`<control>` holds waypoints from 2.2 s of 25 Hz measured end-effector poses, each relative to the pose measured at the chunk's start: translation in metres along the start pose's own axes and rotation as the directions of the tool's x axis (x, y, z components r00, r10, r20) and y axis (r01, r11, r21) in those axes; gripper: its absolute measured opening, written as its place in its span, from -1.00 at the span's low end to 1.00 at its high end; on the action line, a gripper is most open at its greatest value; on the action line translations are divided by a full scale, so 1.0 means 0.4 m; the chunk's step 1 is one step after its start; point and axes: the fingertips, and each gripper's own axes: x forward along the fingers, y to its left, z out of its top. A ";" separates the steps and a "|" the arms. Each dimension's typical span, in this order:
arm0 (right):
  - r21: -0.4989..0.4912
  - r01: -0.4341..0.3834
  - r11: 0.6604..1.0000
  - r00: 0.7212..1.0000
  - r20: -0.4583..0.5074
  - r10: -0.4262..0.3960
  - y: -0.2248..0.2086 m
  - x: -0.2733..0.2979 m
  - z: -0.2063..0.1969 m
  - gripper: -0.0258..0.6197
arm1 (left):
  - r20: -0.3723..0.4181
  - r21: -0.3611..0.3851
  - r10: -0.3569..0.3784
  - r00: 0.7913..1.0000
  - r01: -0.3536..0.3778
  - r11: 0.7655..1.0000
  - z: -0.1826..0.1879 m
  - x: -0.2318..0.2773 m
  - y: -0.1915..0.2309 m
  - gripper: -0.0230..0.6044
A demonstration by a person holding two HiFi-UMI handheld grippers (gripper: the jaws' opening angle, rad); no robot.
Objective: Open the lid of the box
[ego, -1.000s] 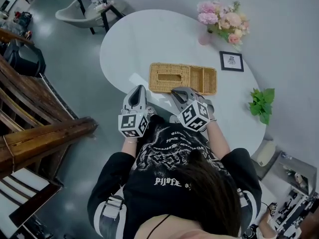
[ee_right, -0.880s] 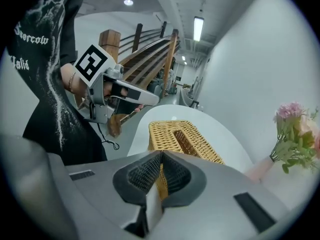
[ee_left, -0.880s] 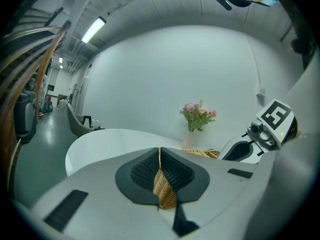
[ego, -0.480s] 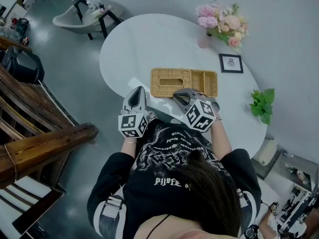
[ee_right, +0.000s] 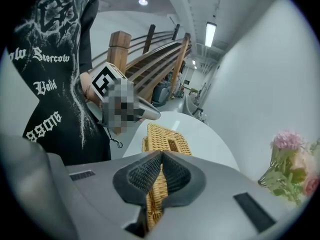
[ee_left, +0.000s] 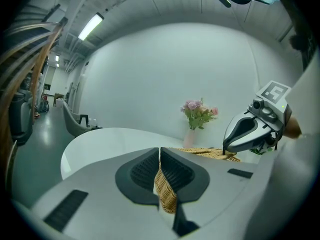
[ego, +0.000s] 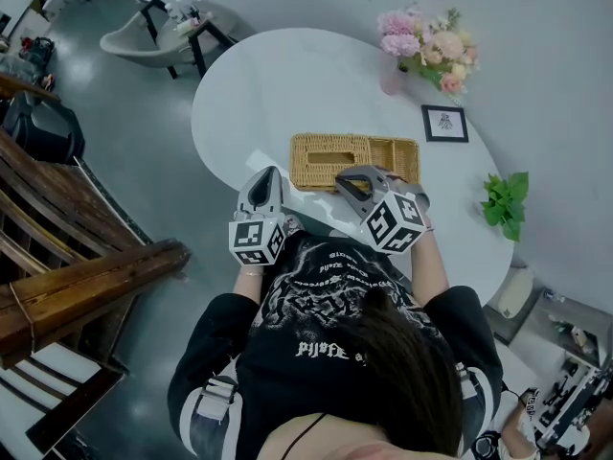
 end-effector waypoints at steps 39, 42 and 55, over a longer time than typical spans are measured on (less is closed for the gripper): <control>-0.197 0.156 0.968 0.985 -0.043 -0.168 -0.309 -0.025 0.130 -0.82 | -0.027 -0.016 -0.089 0.996 0.089 0.996 0.022 0.033 0.017 -0.84; -0.217 0.149 0.965 0.984 -0.065 -0.166 -0.337 -0.016 0.129 -0.82 | -0.035 -0.024 -0.090 0.995 0.089 0.996 0.015 0.030 0.018 -0.84; -0.116 0.091 0.989 0.992 -0.080 -0.101 -0.452 0.056 0.099 -0.82 | -0.028 -0.037 -0.095 0.995 0.094 0.995 0.017 0.041 0.019 -0.84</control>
